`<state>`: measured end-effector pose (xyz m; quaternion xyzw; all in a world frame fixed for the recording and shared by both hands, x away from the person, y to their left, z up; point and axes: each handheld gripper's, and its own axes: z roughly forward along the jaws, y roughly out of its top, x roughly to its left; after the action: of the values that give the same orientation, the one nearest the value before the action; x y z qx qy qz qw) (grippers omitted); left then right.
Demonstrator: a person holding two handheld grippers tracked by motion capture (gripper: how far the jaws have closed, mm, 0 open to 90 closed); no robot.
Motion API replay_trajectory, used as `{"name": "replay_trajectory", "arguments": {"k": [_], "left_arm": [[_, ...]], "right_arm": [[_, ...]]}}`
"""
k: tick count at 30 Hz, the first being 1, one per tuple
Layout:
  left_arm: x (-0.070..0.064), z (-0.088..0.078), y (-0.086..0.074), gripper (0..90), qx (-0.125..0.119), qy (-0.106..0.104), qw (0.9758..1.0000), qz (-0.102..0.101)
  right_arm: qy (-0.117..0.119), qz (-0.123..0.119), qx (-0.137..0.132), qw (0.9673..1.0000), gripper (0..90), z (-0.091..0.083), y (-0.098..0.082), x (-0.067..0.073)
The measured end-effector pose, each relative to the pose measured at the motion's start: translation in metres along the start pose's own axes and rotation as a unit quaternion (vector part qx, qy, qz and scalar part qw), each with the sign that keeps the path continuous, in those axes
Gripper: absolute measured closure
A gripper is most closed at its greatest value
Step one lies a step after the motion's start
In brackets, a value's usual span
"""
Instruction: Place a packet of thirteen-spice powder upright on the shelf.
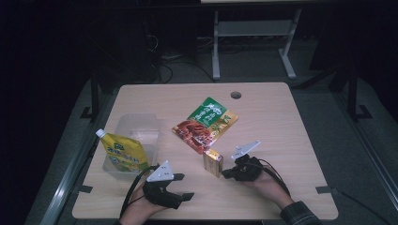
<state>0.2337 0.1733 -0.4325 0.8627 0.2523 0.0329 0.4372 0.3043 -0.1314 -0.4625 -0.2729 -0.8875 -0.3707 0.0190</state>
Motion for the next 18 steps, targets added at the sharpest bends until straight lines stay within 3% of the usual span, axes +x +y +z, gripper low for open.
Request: {"name": "replay_trajectory", "arguments": {"k": [6, 8, 11, 12, 14, 18], "left_arm": [[0.001, 0.001, -0.001, 25.3, 0.001, 0.000, 1.0000, 0.000], [0.001, 0.002, -0.002, 25.3, 0.002, -0.001, 1.0000, 0.002], [0.003, 0.003, -0.004, 25.2, 0.011, -0.001, 0.9999, -0.001], [0.003, 0.003, -0.004, 25.2, 0.011, -0.001, 0.9999, -0.001], [0.004, 0.004, -0.004, 25.2, 0.012, -0.002, 0.9999, -0.003], [0.004, 0.005, -0.005, 24.7, 0.014, -0.003, 0.9999, 0.000]], "right_arm": [[0.001, -0.002, -0.007, 1.0000, 89.7, -0.005, -0.001, -0.001], [0.000, 0.005, -0.009, 0.9999, 84.7, -0.010, -0.003, 0.002], [-0.003, 0.014, -0.016, 0.9998, 67.0, -0.021, -0.007, 0.006], [-0.003, 0.014, -0.016, 0.9998, 67.0, -0.021, -0.007, 0.006], [-0.017, 0.017, -0.028, 0.9993, 53.6, -0.027, -0.005, 0.010], [-0.024, 0.023, -0.037, 0.9987, 44.6, -0.031, 0.000, 0.016]]}}
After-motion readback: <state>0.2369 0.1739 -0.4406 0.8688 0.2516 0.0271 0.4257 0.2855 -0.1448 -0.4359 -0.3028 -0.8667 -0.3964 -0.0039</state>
